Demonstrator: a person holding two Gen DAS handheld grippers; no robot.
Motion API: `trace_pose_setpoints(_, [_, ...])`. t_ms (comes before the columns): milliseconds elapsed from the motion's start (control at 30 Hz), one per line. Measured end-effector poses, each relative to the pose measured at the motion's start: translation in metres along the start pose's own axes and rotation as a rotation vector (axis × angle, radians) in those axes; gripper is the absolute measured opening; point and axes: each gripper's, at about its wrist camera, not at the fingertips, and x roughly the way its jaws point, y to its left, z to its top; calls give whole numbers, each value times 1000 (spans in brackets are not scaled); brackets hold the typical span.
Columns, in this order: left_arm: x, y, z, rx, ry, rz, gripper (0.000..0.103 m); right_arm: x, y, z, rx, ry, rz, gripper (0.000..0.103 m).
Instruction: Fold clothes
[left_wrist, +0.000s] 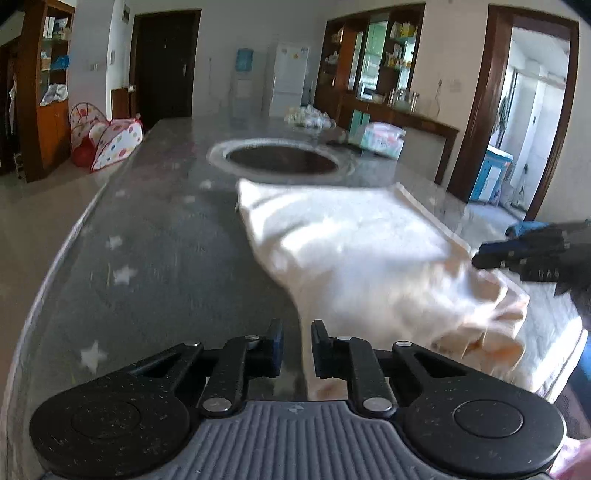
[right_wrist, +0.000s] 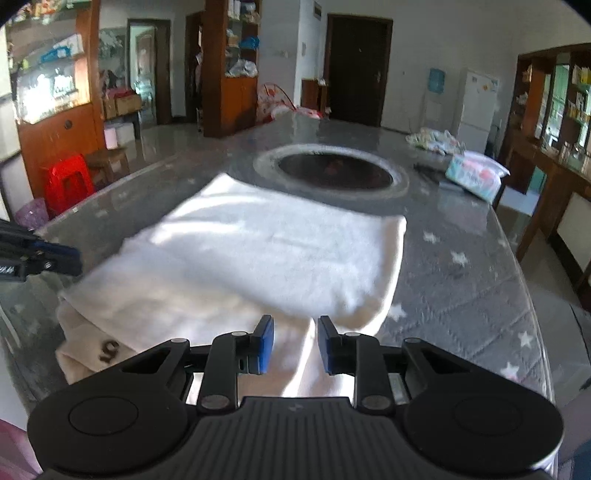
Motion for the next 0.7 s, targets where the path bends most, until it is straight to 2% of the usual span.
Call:
trace_pose_setpoints(133, [13,-8,22,-29,-27,-68,19,7,5,4,-13,2,36,24])
trace_pose_setpoints(267, [38,-23,34,1,-23,-127,19,17,7,-1,-21,20,45,24])
trace_pose_setpoints(467, [74,-23,32,16,51,-108,19,19,3,-7,-18,36,51,24])
trace_pose_setpoints(700, [69,-20,28,39,54,-104,21,16,6,-11,-51,48,69,24])
